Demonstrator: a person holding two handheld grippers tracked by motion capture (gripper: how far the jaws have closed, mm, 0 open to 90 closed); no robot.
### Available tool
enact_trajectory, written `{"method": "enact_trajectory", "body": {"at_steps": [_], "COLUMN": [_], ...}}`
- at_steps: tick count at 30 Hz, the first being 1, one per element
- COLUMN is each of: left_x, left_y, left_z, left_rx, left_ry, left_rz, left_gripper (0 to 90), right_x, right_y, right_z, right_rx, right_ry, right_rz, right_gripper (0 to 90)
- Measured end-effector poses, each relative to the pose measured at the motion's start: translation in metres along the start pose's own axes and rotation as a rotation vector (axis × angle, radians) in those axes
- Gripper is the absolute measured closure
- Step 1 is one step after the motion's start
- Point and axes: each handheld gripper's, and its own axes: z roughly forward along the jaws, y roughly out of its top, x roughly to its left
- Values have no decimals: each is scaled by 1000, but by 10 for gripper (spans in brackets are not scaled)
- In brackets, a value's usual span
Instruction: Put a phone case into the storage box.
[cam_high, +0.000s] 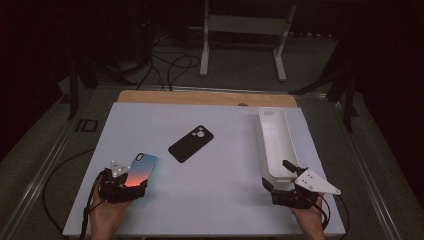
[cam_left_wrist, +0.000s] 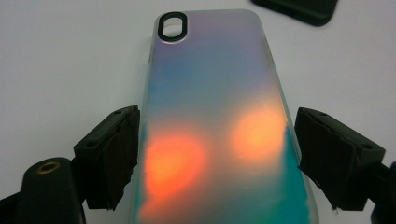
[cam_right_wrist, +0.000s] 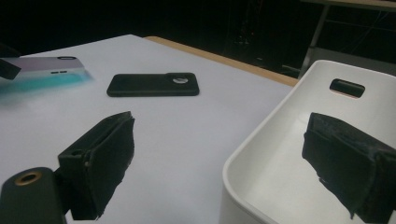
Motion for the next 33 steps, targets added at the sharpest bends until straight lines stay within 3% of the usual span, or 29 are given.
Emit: {"method": "enact_trajectory", "body": {"at_steps": [7, 14, 16, 23, 29, 32, 33], "left_x": [-8, -26, -33, -49, -60, -70, -70], "left_y": [8, 23, 29, 43, 51, 55, 55], "left_z": [-8, -16, -20, -31, -37, -35, -35], "left_rx": [-35, -87, -111, -145, -171, -175, -175], "left_ry": [-22, -55, -62, -73, -116, -131, -131], "left_rz": [25, 104, 127, 190, 237, 284, 284], "left_gripper": [170, 170, 170, 169, 169, 169, 169], "right_x": [0, 3, 5, 10, 17, 22, 22], "right_y": [5, 13, 17, 27, 41, 50, 50], "right_z": [2, 10, 16, 29, 46, 60, 60], "right_rx": [-3, 11, 21, 47, 61, 76, 76], "right_ry": [15, 67, 101, 142, 208, 272, 272], "right_rz": [14, 36, 60, 70, 97, 151, 151], "right_gripper": [90, 90, 90, 90, 90, 89, 89]}}
